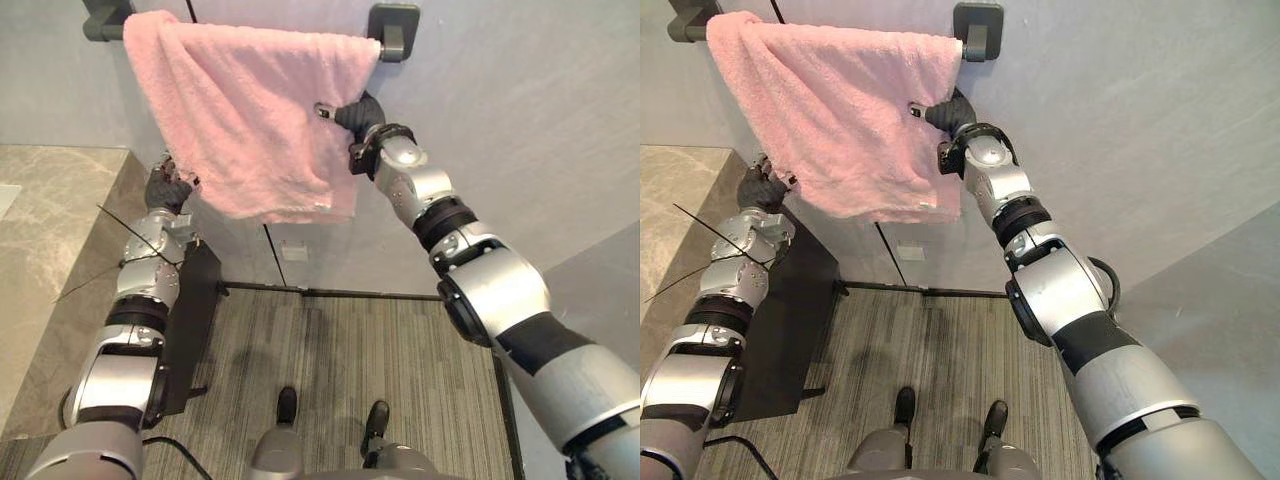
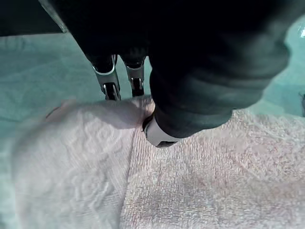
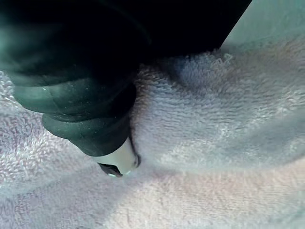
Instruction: Organize washtable
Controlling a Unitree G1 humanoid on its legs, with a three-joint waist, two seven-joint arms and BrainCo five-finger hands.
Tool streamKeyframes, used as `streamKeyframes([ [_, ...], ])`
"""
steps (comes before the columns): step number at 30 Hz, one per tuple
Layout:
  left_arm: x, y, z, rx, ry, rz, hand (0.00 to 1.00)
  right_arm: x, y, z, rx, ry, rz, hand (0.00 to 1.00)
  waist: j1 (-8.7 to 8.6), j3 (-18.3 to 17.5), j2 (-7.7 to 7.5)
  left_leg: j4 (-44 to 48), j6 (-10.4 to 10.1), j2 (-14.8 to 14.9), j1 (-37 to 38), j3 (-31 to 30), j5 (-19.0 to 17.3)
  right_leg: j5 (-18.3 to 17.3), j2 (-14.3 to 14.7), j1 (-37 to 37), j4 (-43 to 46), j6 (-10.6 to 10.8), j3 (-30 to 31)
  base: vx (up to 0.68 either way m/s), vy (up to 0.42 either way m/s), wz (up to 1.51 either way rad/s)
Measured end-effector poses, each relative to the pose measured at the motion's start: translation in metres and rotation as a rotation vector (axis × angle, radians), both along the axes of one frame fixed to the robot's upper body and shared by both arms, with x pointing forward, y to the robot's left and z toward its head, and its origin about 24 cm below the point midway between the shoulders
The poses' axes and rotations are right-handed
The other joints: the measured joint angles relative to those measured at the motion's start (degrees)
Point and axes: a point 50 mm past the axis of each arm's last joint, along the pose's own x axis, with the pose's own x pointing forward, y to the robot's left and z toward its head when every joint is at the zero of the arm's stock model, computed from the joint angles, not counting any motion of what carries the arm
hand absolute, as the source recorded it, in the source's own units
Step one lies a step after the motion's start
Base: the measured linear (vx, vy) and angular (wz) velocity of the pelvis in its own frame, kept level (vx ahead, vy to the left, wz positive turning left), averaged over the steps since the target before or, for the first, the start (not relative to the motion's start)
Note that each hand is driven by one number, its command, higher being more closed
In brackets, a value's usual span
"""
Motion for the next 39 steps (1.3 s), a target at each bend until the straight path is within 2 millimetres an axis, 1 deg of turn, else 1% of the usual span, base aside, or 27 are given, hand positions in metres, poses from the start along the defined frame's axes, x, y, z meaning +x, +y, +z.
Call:
streamKeyframes([
  [3, -0.008, 0.007, -0.001, -0.01, -0.009, -0.018, 0.0, 0.001, -0.015, -0.003, 0.033, 0.003, -0.014, 0.0, -0.02, 0.0, -0.01, 0.0, 0.0, 0.1, 0.2, 0.4, 0.0, 0.1, 0.0, 0.0, 0.0, -0.1, 0.4, 0.0, 0.0, -0.07],
  [5, -0.011, 0.012, 0.001, -0.037, -0.034, -0.012, 0.0, 0.001, -0.02, -0.003, 0.073, 0.013, -0.009, 0.0, -0.06, -0.1, -0.1, 0.0, 0.0, 0.4, 0.4, 0.8, 0.0, 0.2, 0.0, 0.0, 0.0, -0.3, 0.8, 0.0, 0.001, -0.12],
  [8, -0.017, 0.018, 0.006, -0.034, -0.056, -0.007, 0.0, -0.003, -0.033, -0.004, 0.124, -0.012, 0.008, 0.0, -0.09, -0.1, -0.11, 0.0, 0.0, 0.7, 0.7, 1.3, 0.0, 0.3, 0.3, 0.0, 0.0, -0.3, 1.4, -0.02, 0.006, -0.1],
  [10, -0.024, 0.026, 0.01, -0.049, -0.092, 0.018, 0.0, -0.006, -0.05, -0.012, 0.126, -0.017, -0.009, 0.0, -0.33, -0.1, -0.14, 0.0, 0.0, 0.8, 0.8, 1.5, 0.0, 0.3, 0.5, 0.0, 0.0, -0.5, 1.5, -0.01, 0.011, -0.04],
  [11, -0.026, 0.028, 0.011, -0.051, -0.1, 0.025, 0.0, -0.007, -0.055, -0.015, 0.113, -0.017, -0.011, 0.0, -0.33, -0.1, -0.14, 0.0, 0.0, 0.8, 0.8, 1.6, 0.0, 0.4, 0.5, 0.0, 0.0, -0.5, 1.6, -0.01, 0.013, -0.03],
  [12, -0.029, 0.03, 0.012, -0.048, -0.109, 0.032, 0.0, -0.009, -0.063, -0.02, 0.097, -0.015, -0.015, 0.0, -0.33, -0.1, -0.16, 0.0, 0.0, 0.8, 0.9, 1.6, 0.0, 0.4, 0.5, 0.0, 0.0, -0.5, 1.6, 0.0, 0.0, 0.0],
  [13, -0.033, 0.036, 0.013, -0.042, -0.121, 0.051, 0.0, -0.01, -0.074, -0.03, 0.082, 0.003, -0.026, 0.0, -0.42, -0.2, -0.16, -0.1, 0.0, 0.8, 0.9, 1.6, 0.0, 0.4, 0.5, 0.0, 0.0, -0.5, 1.7, 0.0, 0.018, -0.03],
  [15, -0.038, 0.044, 0.017, -0.036, -0.137, 0.078, 0.0, -0.011, -0.088, -0.041, 0.069, 0.03, -0.048, 0.0, -0.46, -0.2, -0.15, -0.1, 0.0, 0.8, 1.1, 1.9, 0.0, 0.4, 0.5, 0.0, 0.0, -0.5, 1.9, 0.0, 0.02, -0.07],
  [17, -0.042, 0.052, 0.023, -0.051, -0.166, 0.114, 0.0, -0.013, -0.097, -0.043, 0.048, 0.032, -0.062, 0.0, -0.46, -0.5, -0.18, 0.0, 0.0, 0.8, 1.4, 2.3, 0.0, 0.5, 0.6, 0.0, 0.0, -0.6, 2.4, 0.0, 0.015, -0.12],
  [20, -0.046, 0.06, 0.029, -0.054, -0.198, 0.158, 0.0, -0.018, -0.1, -0.035, 0.012, -0.011, -0.033, 0.0, -0.5, -0.7, -0.24, 0.0, 0.0, 0.9, 1.8, 2.9, -0.1, 0.7, 0.7, 0.0, 0.0, -0.8, 3.1, 0.0, 0.015, -0.13],
  [24, -0.05, 0.066, 0.033, -0.064, -0.218, 0.201, 0.0, -0.023, -0.105, -0.038, 0.016, -0.025, -0.034, 0.0, -0.86, -3.4, -0.22, 0.0, -0.1, 1.1, 1.8, 3.1, -0.1, 0.7, 0.8, 0.0, -0.1, -0.8, 3.2, 0.0, 0.004, -0.02],
  [25, -0.054, 0.069, 0.043, -0.075, -0.267, 0.229, 0.0, -0.03, -0.11, -0.026, 0.084, -0.085, -0.041, 0.0, -1.36, -4.2, -0.19, 0.0, -0.1, 1.1, 1.8, 3.1, -0.1, 0.7, 0.8, 0.0, -0.1, -0.8, 3.2, 0.0, 0.0, 0.0],
  [26, -0.056, 0.07, 0.049, -0.075, -0.297, 0.239, 0.0, -0.033, -0.113, -0.019, 0.114, -0.121, -0.049, 0.0, -1.39, -4.3, -0.16, 0.0, -0.1, 1.1, 1.8, 3.1, -0.1, 0.7, 0.8, 0.0, -0.1, -0.8, 3.2, 0.0, 0.0, 0.0],
  [27, -0.06, 0.071, 0.059, -0.073, -0.352, 0.255, 0.0, -0.039, -0.118, -0.005, 0.166, -0.188, -0.063, 0.0, -1.51, -4.5, -0.15, 0.0, -0.1, 1.1, 1.9, 3.1, -0.1, 0.8, 0.8, 0.0, -0.2, -0.8, 3.2, 0.0, 0.0, 0.0],
  [28, -0.065, 0.071, 0.073, -0.069, -0.426, 0.273, 0.0, -0.046, -0.125, 0.014, 0.242, -0.286, -0.093, 0.0, -1.62, -5.1, -0.13, 0.0, -0.1, 1.1, 1.9, 3.1, -0.1, 0.8, 0.8, 0.0, -0.3, -0.8, 3.2, 0.0, 0.0, 0.0],
  [29, -0.067, 0.07, 0.079, -0.063, -0.458, 0.278, 0.0, -0.049, -0.129, 0.021, 0.279, -0.331, -0.111, 0.0, -1.66, -5.5, -0.11, 0.0, -0.1, 1.1, 1.9, 3.1, -0.1, 0.8, 0.8, 0.1, -0.3, -0.8, 3.2, 0.0, 0.0, 0.0],
  [30, -0.069, 0.063, 0.091, -0.047, -0.517, 0.273, 0.0, -0.056, -0.135, 0.034, 0.325, -0.409, -0.137, 0.0, -1.66, -6.1, -0.04, 0.0, -0.1, 1.1, 2.2, 3.1, -0.1, 0.8, 0.8, 0.5, -0.3, -0.8, 3.2, 0.0, 0.0, 0.0],
  [31, -0.071, 0.056, 0.102, -0.012, -0.563, 0.256, 0.0, -0.061, -0.135, 0.043, 0.352, -0.469, -0.14, 0.0, -1.66, -6.6, 0.15, 0.0, -0.1, 1.1, 2.8, 3.0, -0.1, 0.8, 0.8, 1.1, -0.3, -0.8, 3.1, 0.0, 0.0, 0.0],
  [32, -0.071, 0.051, 0.106, 0.003, -0.583, 0.243, 0.0, -0.064, -0.133, 0.046, 0.362, -0.491, -0.129, 0.0, -1.68, -7.0, 0.23, 0.0, -0.1, 1.1, 2.9, 2.9, -0.1, 0.8, 0.8, 1.2, -0.3, -0.8, 3.1, 0.0, 0.0, 0.0],
  [33, -0.07, 0.038, 0.114, 0.035, -0.615, 0.199, 0.0, -0.07, -0.126, 0.053, 0.377, -0.531, -0.091, 0.0, -1.75, -7.8, 0.62, -0.1, -0.1, 1.1, 2.8, 2.9, -0.1, 0.8, 0.8, 1.1, -0.3, -0.8, 3.0, -0.04, 0.021, 0.03],
  [34, -0.069, 0.02, 0.123, 0.091, -0.644, 0.125, 0.0, -0.076, -0.113, 0.057, 0.398, -0.567, -0.034, 0.0, -1.9, -8.3, 1.19, -0.4, -0.1, 1.0, 2.9, 2.9, -0.1, 0.7, 0.7, 1.2, -0.3, -0.8, 2.7, -0.05, 0.022, 0.02],
  [37, -0.069, -0.006, 0.131, 0.15, -0.687, 0.002, 0.0, -0.077, -0.093, 0.053, 0.398, -0.557, 0.035, 0.0, -1.89, -8.8, 2.08, -0.5, -0.1, 0.9, 2.9, 2.8, -0.1, 0.7, 0.6, 1.2, -0.3, -0.8, 2.3, -0.05, 0.017, 0.02],
  [38, -0.071, -0.019, 0.134, 0.17, -0.712, -0.056, 0.0, -0.076, -0.082, 0.048, 0.375, -0.536, 0.075, 0.0, -1.84, -9.0, 2.6, -0.5, 0.0, 0.9, 2.9, 2.7, -0.1, 0.5, 0.5, 1.2, -0.3, -0.9, 2.2, -0.07, 0.023, 0.07],
  [39, -0.076, -0.034, 0.136, 0.19, -0.749, -0.135, 0.0, -0.076, -0.065, 0.039, 0.321, -0.496, 0.145, 0.0, -1.89, -9.4, 3.3, -0.5, 0.0, 0.8, 2.9, 2.5, 0.0, 0.2, 0.5, 1.4, -0.3, -0.7, 1.9, -0.05, 0.018, 0.09],
])
